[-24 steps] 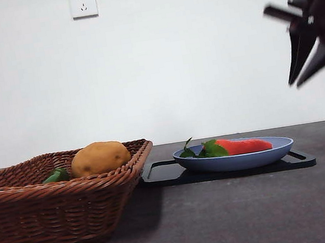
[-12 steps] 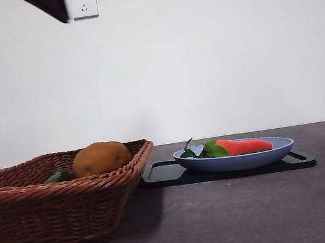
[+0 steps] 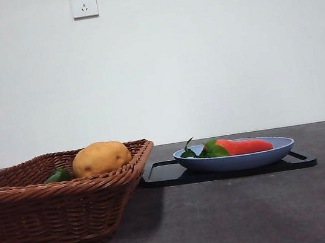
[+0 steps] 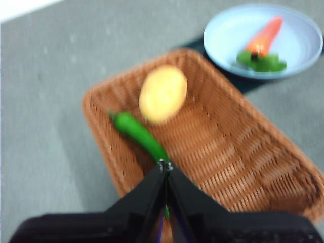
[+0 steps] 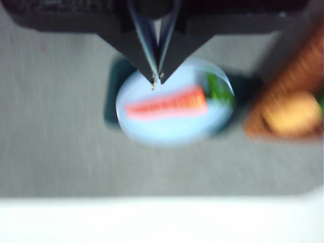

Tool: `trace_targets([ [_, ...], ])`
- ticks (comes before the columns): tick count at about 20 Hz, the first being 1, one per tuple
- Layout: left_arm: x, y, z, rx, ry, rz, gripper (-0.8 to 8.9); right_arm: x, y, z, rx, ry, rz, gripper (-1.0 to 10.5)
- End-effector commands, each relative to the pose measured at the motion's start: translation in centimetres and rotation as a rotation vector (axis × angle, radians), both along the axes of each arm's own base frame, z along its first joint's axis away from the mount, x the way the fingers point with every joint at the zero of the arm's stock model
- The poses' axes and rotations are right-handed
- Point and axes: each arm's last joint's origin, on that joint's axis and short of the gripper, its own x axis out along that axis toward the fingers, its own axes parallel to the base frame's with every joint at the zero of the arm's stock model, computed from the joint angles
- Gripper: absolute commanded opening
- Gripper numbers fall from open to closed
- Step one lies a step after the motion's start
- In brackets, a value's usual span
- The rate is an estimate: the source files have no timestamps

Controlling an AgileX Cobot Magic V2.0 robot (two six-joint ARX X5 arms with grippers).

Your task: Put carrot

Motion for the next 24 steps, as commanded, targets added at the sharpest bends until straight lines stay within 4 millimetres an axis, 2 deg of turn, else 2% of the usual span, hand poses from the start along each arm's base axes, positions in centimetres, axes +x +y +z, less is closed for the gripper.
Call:
trace_targets([
  [1,-0.3,0.1,0.5,-0.037,-0.001,0.015,0.08,0.1,0.1,0.2,0.010,-0.005,-0.024,0.1],
  [14,0.0,-0.2,0.7,-0.062,-0.031,0.005,0.08,0.2,0.1,0.2,0.010,-0.001,-0.019,0.1],
  [17,-1.9,1.4,1.8,0.000,-0.143,0.025,0.08,0.2,0.1,0.2,0.010,-0.001,-0.019,0.1],
  [20,-4.4,3.9,2.5,-0.105,-0.325,0.110,0.08,0.2,0.1,0.2,0.011,-0.001,-0.019,0.1],
  [22,-5.7,5.4,1.9,-0.146,-0.436,0.211,0.08,0.2,0.1,0.2,0.010,-0.001,-0.019,0.1],
  [24,-6.4,6.5,0.3,-0.145,-0.504,0.331,0.08,0.2,0.1,0.2,0.010,-0.001,-0.019,0.1],
])
